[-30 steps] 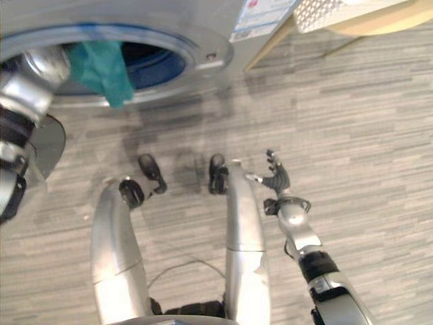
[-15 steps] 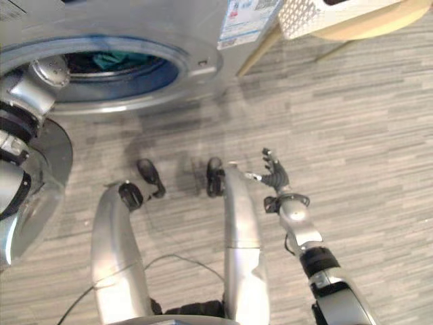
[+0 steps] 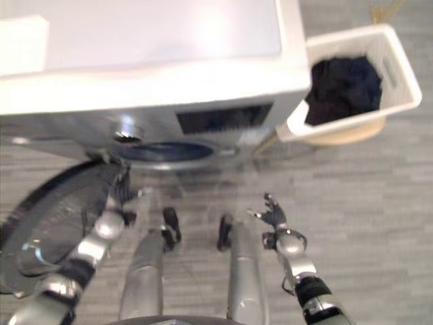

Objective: Grab the laundry basket,head to the washer,open it,put in the laundry and shut it.

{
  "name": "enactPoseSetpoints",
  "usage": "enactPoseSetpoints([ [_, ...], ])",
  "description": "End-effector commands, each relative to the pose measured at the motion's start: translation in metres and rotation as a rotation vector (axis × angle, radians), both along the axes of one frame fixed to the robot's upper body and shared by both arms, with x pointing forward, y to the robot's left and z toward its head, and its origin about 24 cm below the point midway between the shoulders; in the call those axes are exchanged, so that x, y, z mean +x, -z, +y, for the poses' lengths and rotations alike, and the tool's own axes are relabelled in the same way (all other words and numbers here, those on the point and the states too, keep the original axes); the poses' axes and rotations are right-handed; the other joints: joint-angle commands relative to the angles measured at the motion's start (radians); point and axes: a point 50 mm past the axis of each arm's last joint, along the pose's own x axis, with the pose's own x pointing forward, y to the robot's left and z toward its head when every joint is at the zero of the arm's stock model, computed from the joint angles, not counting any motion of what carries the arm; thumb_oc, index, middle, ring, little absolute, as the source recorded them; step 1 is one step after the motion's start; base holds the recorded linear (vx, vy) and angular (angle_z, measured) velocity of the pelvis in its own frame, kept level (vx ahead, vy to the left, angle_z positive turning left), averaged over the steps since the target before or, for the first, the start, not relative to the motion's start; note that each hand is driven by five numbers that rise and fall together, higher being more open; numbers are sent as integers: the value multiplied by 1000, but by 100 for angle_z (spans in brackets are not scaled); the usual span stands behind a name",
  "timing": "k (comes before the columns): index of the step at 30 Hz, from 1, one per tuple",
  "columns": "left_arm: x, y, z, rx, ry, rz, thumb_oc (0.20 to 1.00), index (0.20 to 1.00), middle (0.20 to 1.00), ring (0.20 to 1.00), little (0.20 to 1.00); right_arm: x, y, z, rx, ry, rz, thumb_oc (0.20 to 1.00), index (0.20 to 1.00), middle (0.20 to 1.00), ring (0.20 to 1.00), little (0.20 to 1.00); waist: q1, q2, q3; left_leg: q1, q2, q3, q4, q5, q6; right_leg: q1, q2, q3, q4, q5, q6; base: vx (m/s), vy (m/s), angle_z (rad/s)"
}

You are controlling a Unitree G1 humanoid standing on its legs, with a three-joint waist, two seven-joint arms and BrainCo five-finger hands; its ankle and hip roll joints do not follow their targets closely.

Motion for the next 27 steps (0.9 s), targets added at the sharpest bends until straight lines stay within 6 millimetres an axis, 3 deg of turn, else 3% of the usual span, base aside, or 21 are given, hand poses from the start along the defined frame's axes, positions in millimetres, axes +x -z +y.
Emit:
enactPoseSetpoints([
  [1,-4,1,9,-99,-44,-10,1000,1000,1000,1000,1000,-15,4,-20,-102,5,37,1000,1000,1000,1000,1000,-1,0,-2,210,28,-12,-123,-14,-38,204,41,46,-337,146,88,125,37,-3],
  [2,-4,1,9,-99,-44,-9,1000,1000,1000,1000,1000,-16,4,-20,-102,5,38,1000,1000,1000,1000,1000,0,0,1,217,28,-11,-127,-12,-38,210,41,46,-341,148,88,70,50,-10],
  [3,-15,12,8,-121,-65,35,1000,1000,1000,1000,1000,-21,8,-23,-105,15,58,1000,1000,1000,1000,1000,2,-6,-4,256,18,-6,-163,20,-33,254,45,40,-400,188,87,107,118,-14],
  [4,-40,36,10,-142,-82,151,1000,1000,1000,1000,1000,-37,21,-29,-101,37,130,1000,1000,1000,1000,1000,2,-15,-35,384,-7,-5,-258,22,-36,375,64,65,-512,227,111,162,154,-15],
  [6,-48,45,6,-136,-63,206,1000,1000,1000,1000,1000,-47,30,-31,-95,49,178,1000,1000,1000,1000,1000,12,-22,-53,434,-56,-67,-283,14,-37,437,70,90,-567,241,120,167,118,-49],
  [9,-55,55,1,-113,-15,271,1000,1000,1000,1000,1000,-58,39,-34,-90,64,227,1000,1000,1000,1000,1000,2,-19,-80,489,-87,-116,-337,11,-35,485,72,107,-608,257,125,119,87,-55],
  [12,-65,68,-6,-86,42,358,1000,1000,1000,1000,1000,-76,52,-35,-71,91,311,1000,1000,1000,1000,1000,-23,-10,-139,580,-99,-55,-430,12,-18,526,70,161,-673,302,152,174,134,-31],
  [14,-65,68,-7,-73,57,362,1000,1000,1000,1000,1000,-79,54,-35,-64,98,321,1000,1000,1000,1000,1000,-27,-6,-146,599,-102,-29,-452,12,-15,527,71,179,-685,310,161,44,116,-76],
  [15,-63,69,-10,-39,92,366,1000,1000,1000,1000,1000,-84,57,-33,-60,98,339,1000,1000,1000,1000,1000,-39,2,-143,627,-104,20,-477,9,-6,514,75,210,-679,324,175,3,109,-76],
  [18,-56,64,-14,-22,114,338,1000,1000,1000,1000,1000,-81,56,-29,-54,98,329,1000,1000,1000,1000,1000,-41,8,-135,624,-100,80,-487,10,-1,471,70,212,-660,344,193,-84,53,-108],
  [20,-47,59,-17,-2,138,305,1000,1000,1000,1000,1000,-77,54,-26,-51,94,307,1000,1000,1000,1000,1000,-34,14,-128,630,-85,149,-488,3,-1,444,35,114,-647,357,202,-45,-41,-141],
  [21,-41,54,-17,7,147,283,1000,1000,1000,1000,1000,-74,52,-24,-54,91,289,1000,1000,1000,1000,1000,-21,30,-131,653,-59,202,-481,-20,-9,445,-16,-57,-628,334,207,46,-70,-166],
  [22,-42,54,-17,7,148,284,1000,1000,1000,1000,1000,-75,52,-24,-54,92,289,1000,1000,1000,1000,1000,-21,31,-129,655,-59,202,-480,-22,-9,447,-15,-58,-626,332,207,65,-85,-224],
  [24,-39,50,-17,-3,152,261,1000,1000,1000,1000,1000,-75,51,-23,-71,82,283,1000,1000,1000,1000,1000,-4,32,-137,685,-35,302,-453,-35,-10,466,-80,-250,-609,323,194,65,-196,-183],
  [26,-44,54,-19,-34,139,279,1000,1000,1000,1000,1000,-74,49,-24,-65,87,276,1000,1000,1000,1000,1000,-26,42,-143,701,-22,347,-398,-69,-13,462,-72,-200,-613,306,187,152,-251,-190],
  [27,-46,56,-22,-55,133,285,1000,1000,1000,1000,1000,-74,48,-25,-61,87,268,1000,1000,1000,1000,1000,-30,52,-135,690,5,355,-328,-80,-23,470,-58,-176,-623,294,173,150,-340,-199],
])
